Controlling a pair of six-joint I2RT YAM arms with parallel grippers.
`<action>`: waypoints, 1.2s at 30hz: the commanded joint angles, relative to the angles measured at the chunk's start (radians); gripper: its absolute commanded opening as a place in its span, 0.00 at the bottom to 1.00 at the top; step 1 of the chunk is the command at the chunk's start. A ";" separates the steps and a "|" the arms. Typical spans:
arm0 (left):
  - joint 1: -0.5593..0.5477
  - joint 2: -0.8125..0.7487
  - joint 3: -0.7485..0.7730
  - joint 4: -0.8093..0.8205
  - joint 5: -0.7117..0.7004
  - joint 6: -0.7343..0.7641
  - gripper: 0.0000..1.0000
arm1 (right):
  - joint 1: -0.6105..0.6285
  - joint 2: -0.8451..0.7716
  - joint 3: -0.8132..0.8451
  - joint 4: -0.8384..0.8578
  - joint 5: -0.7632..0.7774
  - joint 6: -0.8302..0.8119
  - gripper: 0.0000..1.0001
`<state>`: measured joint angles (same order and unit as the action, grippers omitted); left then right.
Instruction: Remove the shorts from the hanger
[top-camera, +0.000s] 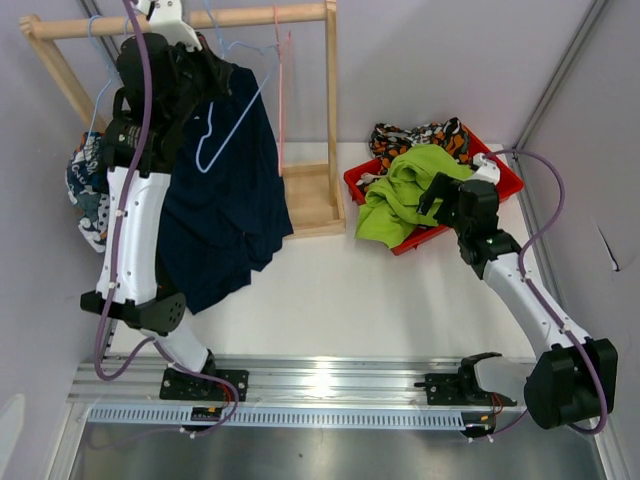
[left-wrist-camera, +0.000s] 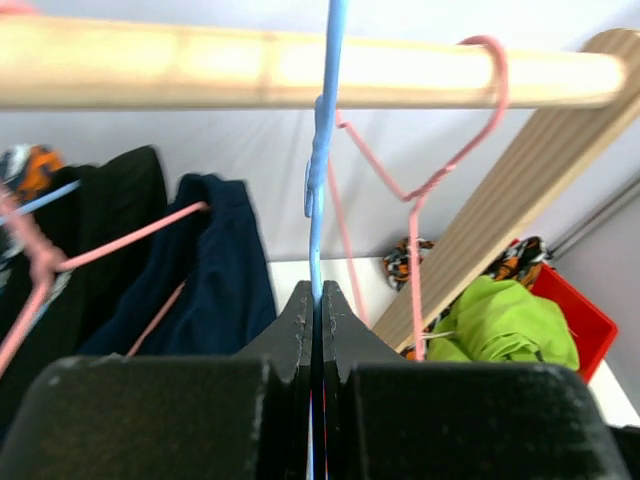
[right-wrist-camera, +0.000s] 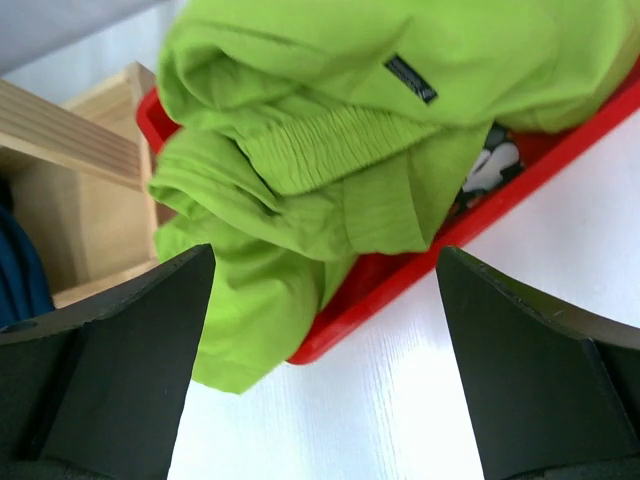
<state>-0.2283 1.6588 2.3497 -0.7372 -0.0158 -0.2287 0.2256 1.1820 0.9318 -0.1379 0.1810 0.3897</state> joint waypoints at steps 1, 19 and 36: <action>-0.034 0.059 0.078 0.047 0.000 -0.023 0.00 | 0.008 -0.038 -0.034 0.018 -0.014 0.014 0.99; -0.075 0.033 0.037 0.072 -0.029 -0.015 0.31 | 0.035 -0.111 -0.110 -0.002 -0.025 0.006 1.00; 0.148 -0.278 -0.240 -0.013 -0.105 0.111 0.92 | 0.112 -0.235 -0.143 -0.088 0.017 0.005 0.99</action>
<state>-0.1421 1.3602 2.1509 -0.7231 -0.1295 -0.1478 0.3210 0.9783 0.7986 -0.2089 0.1768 0.3916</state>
